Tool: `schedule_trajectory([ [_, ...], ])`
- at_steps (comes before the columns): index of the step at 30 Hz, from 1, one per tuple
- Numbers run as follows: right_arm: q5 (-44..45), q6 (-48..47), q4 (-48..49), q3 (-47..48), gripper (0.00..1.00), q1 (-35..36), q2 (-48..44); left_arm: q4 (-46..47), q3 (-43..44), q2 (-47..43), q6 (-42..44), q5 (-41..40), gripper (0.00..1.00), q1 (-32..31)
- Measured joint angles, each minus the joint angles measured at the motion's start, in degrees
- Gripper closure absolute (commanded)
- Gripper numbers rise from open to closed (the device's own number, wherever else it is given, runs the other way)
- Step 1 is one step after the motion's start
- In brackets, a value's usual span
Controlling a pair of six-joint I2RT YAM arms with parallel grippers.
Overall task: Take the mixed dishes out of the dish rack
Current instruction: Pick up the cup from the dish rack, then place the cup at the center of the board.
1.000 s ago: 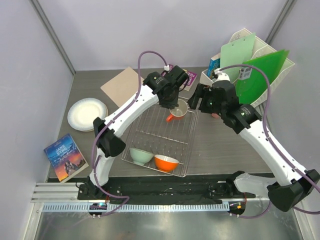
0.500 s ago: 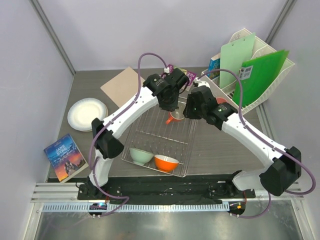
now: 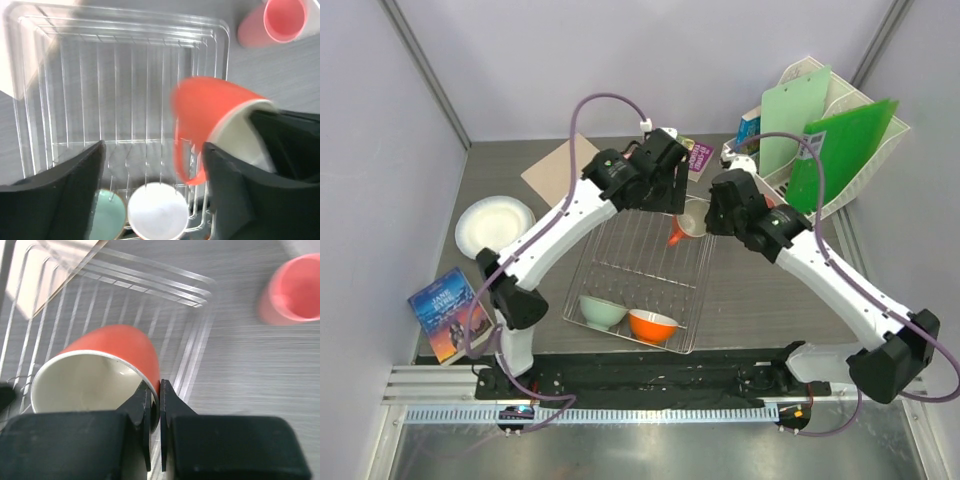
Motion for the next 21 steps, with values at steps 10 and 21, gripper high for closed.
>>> schedule_trajectory([
  [10, 16.55, -0.13, -20.57, 5.70, 0.99, -1.68, -13.25, 11.45, -14.62, -19.98, 1.36, -16.81, 0.00, 1.73],
  [21, 13.46, 3.93, -27.23, -6.86, 0.99, -10.62, -16.11, 22.27, -35.43, -28.06, 1.11, -19.54, 0.00, 1.81],
])
